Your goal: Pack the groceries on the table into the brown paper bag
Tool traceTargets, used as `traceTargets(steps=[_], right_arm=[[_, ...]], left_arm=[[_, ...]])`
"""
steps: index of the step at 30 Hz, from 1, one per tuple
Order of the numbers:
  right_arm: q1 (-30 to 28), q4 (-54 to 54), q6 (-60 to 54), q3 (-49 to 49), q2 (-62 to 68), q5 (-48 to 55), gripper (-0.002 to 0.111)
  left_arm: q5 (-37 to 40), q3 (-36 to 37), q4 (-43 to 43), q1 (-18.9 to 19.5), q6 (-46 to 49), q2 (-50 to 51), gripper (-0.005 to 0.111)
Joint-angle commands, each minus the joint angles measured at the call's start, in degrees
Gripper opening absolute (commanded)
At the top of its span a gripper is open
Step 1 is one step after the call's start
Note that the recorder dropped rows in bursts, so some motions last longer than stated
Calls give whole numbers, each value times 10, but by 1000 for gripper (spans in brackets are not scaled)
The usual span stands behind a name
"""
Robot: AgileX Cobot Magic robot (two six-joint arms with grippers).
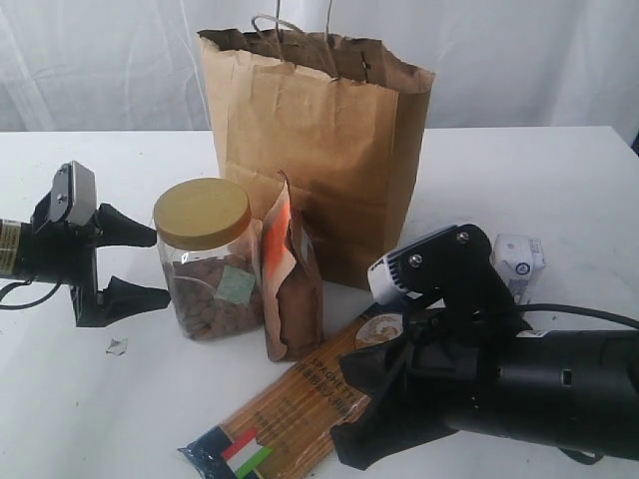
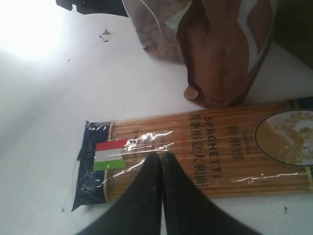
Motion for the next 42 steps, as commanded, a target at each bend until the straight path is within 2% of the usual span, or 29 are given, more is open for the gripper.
traceTargets(steps=[1,20,26,42], right_arm=[[0,0,3,3,-4,1,0],[0,0,-6,3,-4,1,0],[0,0,-6,3,-4,1,0],[0,0,-6,3,-4,12,0]], left_arm=[[-4,25,-2,-4,-7,-17,105],[-4,41,-3,-26,0,-35,105],[-4,41,-50,-43,7,-35,105],[-4,41,-46,-43,-23,-35,105]])
